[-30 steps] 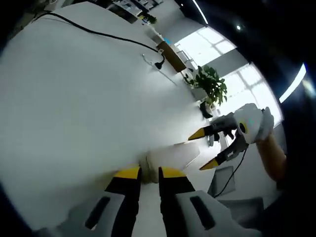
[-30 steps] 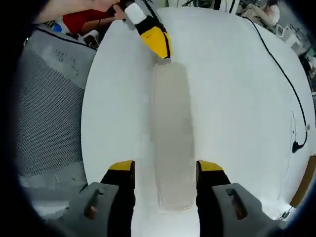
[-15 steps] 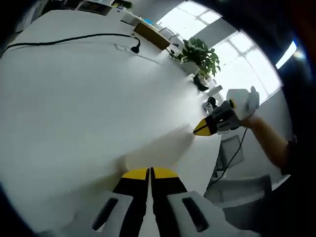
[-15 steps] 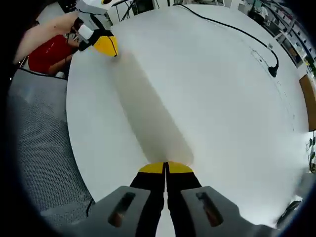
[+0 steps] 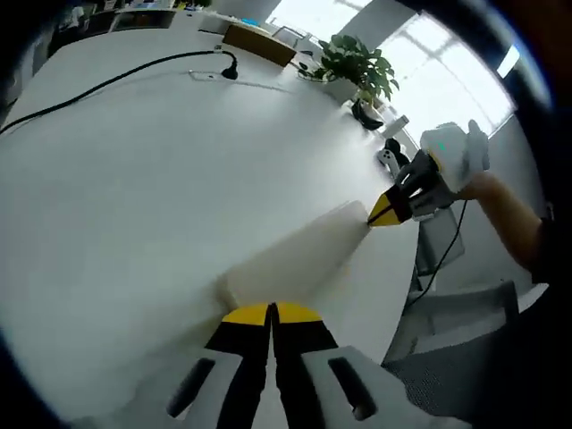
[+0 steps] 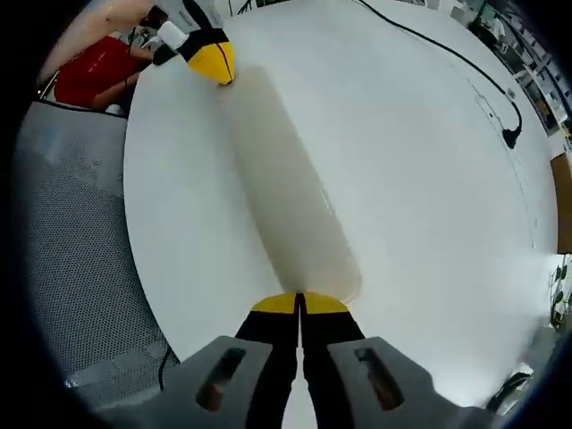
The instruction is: Arrange the utensils inside the cutlery case until each visible utensil rests in its matching compartment.
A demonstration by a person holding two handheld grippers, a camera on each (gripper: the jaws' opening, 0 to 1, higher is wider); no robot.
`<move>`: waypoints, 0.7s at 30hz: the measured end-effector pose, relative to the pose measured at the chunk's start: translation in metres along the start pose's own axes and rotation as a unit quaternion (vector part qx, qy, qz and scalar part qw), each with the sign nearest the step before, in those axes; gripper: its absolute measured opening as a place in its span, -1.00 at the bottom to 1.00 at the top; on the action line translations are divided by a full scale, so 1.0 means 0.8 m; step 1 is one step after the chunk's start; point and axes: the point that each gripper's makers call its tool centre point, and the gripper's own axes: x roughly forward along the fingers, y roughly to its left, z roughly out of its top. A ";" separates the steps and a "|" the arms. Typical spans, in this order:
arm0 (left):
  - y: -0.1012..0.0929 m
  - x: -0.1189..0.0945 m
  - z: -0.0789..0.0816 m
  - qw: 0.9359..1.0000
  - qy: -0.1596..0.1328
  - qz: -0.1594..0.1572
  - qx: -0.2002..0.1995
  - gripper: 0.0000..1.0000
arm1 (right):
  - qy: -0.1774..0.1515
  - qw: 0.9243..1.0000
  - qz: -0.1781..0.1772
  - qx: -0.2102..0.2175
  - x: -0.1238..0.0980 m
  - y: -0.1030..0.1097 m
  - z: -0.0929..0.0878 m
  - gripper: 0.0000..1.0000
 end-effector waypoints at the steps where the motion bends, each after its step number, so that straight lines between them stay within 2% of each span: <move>1: 0.000 0.002 0.002 1.000 0.001 0.005 0.001 -0.99 | 0.003 1.000 -0.003 -0.003 0.001 0.001 0.000 -1.00; 4: -0.001 0.003 0.000 1.000 0.020 0.016 0.017 -0.99 | 0.013 1.000 -0.007 -0.013 0.002 0.003 0.000 -1.00; 5: 0.000 0.007 0.005 0.999 0.014 0.015 0.044 -1.00 | 0.015 1.000 -0.011 -0.009 0.002 0.001 0.001 -1.00; 6: 0.004 0.002 -0.001 0.999 0.033 0.026 0.019 -1.00 | 0.021 1.000 -0.007 0.013 0.000 0.001 -0.001 -1.00; 7: 0.004 0.004 -0.001 0.999 0.041 0.030 0.013 -1.00 | 0.021 1.000 -0.005 0.017 0.000 0.001 -0.001 -1.00; 9: 0.001 0.006 0.000 0.998 0.041 0.033 0.017 -1.00 | 0.019 1.000 0.000 0.025 0.000 -0.001 -0.001 -1.00; 11: 0.000 0.005 0.000 0.998 0.044 0.036 0.021 -1.00 | 0.017 1.000 0.009 0.006 -0.002 0.003 -0.002 -1.00; 12: 0.002 0.004 0.000 0.998 0.045 0.041 0.015 -0.99 | -0.012 1.000 -0.020 0.005 -0.008 -0.011 0.010 -1.00; 13: 0.003 0.004 0.002 0.998 0.037 0.048 0.014 -0.99 | -0.029 0.999 -0.029 0.035 -0.014 -0.016 0.018 -1.00; 14: 0.004 0.004 0.006 0.998 0.029 0.048 0.019 -0.99 | -0.059 0.996 -0.027 0.069 -0.018 -0.020 0.031 -1.00; 15: 0.005 0.004 0.011 0.999 0.019 0.050 0.010 -0.99 | -0.064 0.994 -0.025 0.081 -0.017 -0.023 0.033 -1.00; 17: 0.007 0.008 0.013 0.998 0.023 0.053 0.013 -0.99 | -0.029 0.997 -0.028 0.059 -0.010 -0.028 0.023 -1.00; 18: 0.005 0.008 0.014 0.998 0.024 0.048 0.019 -0.99 | -0.017 0.998 -0.031 0.045 -0.007 -0.029 0.020 -1.00; 19: 0.004 0.009 0.016 0.998 0.023 0.056 0.025 -0.99 | -0.010 0.999 -0.031 0.043 -0.002 -0.028 0.019 -1.00; 21: 0.005 0.009 0.016 0.994 0.032 0.070 0.072 -0.99 | 0.007 0.999 -0.035 0.031 0.003 -0.026 0.014 -1.00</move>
